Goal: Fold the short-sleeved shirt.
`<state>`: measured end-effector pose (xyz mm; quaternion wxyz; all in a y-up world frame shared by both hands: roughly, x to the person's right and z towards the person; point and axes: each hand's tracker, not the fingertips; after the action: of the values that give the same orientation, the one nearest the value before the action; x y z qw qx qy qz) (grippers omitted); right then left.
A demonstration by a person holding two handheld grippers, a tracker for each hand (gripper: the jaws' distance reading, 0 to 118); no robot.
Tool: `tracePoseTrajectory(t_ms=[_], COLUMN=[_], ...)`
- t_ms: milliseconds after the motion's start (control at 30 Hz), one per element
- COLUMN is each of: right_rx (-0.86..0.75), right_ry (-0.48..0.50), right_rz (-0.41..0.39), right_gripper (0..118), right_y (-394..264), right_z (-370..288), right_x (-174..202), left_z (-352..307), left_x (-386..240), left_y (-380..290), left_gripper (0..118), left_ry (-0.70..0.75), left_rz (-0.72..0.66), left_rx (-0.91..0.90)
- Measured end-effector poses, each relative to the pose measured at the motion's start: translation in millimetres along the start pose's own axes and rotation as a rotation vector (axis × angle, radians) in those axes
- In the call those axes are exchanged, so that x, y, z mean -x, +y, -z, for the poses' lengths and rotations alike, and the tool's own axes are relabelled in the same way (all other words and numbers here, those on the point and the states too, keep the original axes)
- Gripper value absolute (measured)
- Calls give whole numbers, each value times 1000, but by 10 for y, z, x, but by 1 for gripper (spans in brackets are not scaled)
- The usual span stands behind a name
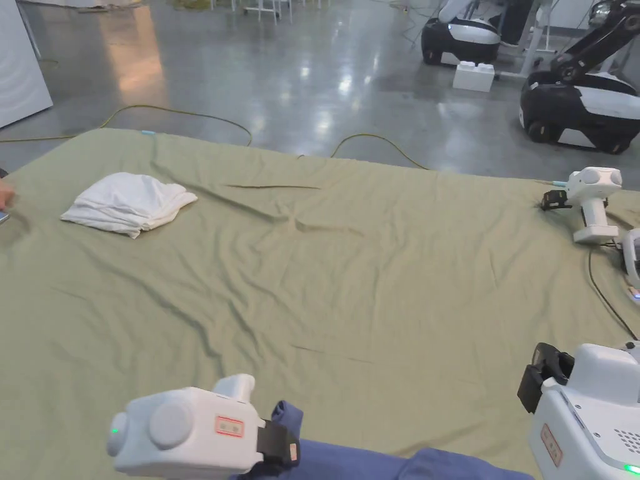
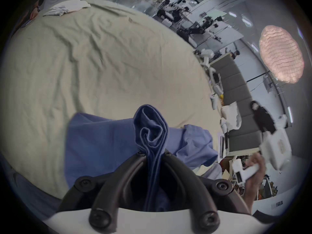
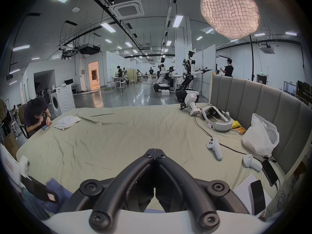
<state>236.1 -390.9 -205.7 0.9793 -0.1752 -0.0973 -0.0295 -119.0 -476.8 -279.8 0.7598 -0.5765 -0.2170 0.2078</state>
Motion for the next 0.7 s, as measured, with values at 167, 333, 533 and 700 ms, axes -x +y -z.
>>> tracePoseTrajectory(t_ms=[167,333,533,700], right_rx=[2,11,15,15], right_ry=[-22,-36,-35,-27], right_rz=[0,1,5,8], right_gripper=[0,0,0,0], right_y=[-10,-38,-52,-52], right_z=[-38,-31,-55,-71], right_x=[-89,-141,-145,-132], left_z=[405,512,195,-182], left_x=[-40,-7,-81,-104], left_y=[-54,-55,-40,-10], left_gripper=[12,35,52,32], left_ry=[76,68,31,-54], left_rz=[-22,-59,-57,-58], left_rx=[49,75,23,-53])
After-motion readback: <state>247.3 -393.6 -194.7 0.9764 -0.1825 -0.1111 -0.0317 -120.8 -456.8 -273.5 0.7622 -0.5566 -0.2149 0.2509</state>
